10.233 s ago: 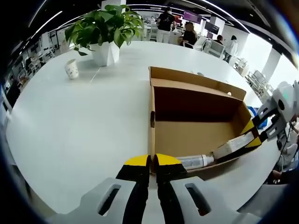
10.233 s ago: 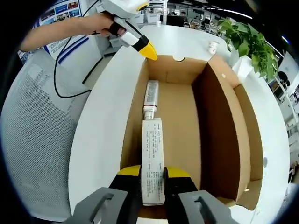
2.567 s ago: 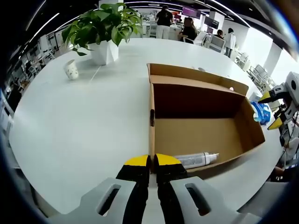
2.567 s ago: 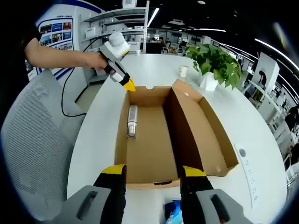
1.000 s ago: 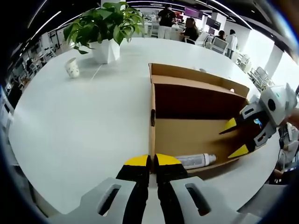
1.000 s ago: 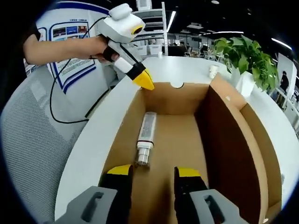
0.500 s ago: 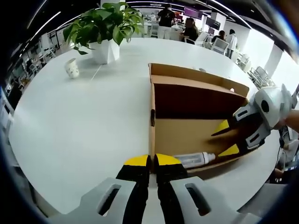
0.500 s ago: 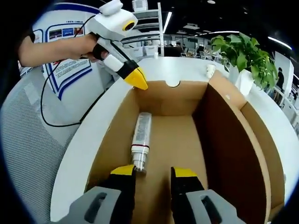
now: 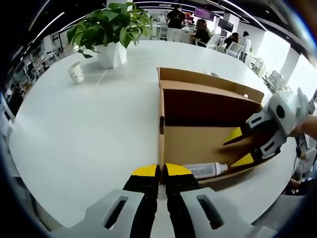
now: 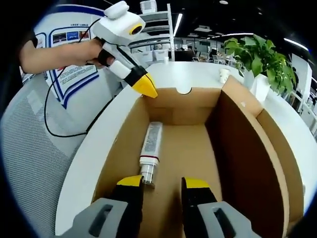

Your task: Operate the shoe box by opening the lid, removing the specified soft item, and placing it in the target area until the item is outside and the box remains undamaged.

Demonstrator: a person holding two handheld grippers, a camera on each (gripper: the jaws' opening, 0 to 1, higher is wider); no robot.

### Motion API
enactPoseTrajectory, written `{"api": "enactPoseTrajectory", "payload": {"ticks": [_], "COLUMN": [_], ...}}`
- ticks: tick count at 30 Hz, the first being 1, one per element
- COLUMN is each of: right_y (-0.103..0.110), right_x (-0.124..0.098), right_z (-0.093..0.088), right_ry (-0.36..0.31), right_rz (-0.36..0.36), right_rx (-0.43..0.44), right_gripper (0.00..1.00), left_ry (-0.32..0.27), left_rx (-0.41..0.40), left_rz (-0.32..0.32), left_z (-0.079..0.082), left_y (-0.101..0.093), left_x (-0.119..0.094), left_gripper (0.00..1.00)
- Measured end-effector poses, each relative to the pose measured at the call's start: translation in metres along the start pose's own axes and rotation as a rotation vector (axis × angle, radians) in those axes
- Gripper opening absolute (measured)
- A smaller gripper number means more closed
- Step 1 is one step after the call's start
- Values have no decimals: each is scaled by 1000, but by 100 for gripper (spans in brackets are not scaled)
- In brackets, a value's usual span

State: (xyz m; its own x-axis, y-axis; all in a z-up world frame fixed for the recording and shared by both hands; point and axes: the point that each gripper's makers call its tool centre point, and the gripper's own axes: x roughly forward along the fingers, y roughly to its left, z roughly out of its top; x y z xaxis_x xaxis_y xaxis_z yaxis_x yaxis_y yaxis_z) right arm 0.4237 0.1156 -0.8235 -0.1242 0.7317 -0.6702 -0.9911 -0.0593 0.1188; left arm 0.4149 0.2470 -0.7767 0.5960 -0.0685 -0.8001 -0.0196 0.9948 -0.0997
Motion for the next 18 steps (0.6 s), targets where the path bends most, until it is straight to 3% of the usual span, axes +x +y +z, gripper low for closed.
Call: {"api": "enactPoseTrajectory", "payload": {"ticks": [5, 13, 18], "right_y": [1, -8, -7], "right_x": [3, 0, -3], "right_z": [0, 1, 0], "right_ry": [3, 18, 19], "right_rz": [7, -34, -36], "right_rx": [8, -24, -23], "right_gripper": [29, 26, 26], "left_ry": [9, 38, 17], "left_rx": [9, 160, 270], "left_rz": [-7, -32, -43], "left_z": [0, 2, 16], "left_y": [0, -3, -9], "left_x": [1, 2, -5], "left_gripper": [2, 4, 8]}}
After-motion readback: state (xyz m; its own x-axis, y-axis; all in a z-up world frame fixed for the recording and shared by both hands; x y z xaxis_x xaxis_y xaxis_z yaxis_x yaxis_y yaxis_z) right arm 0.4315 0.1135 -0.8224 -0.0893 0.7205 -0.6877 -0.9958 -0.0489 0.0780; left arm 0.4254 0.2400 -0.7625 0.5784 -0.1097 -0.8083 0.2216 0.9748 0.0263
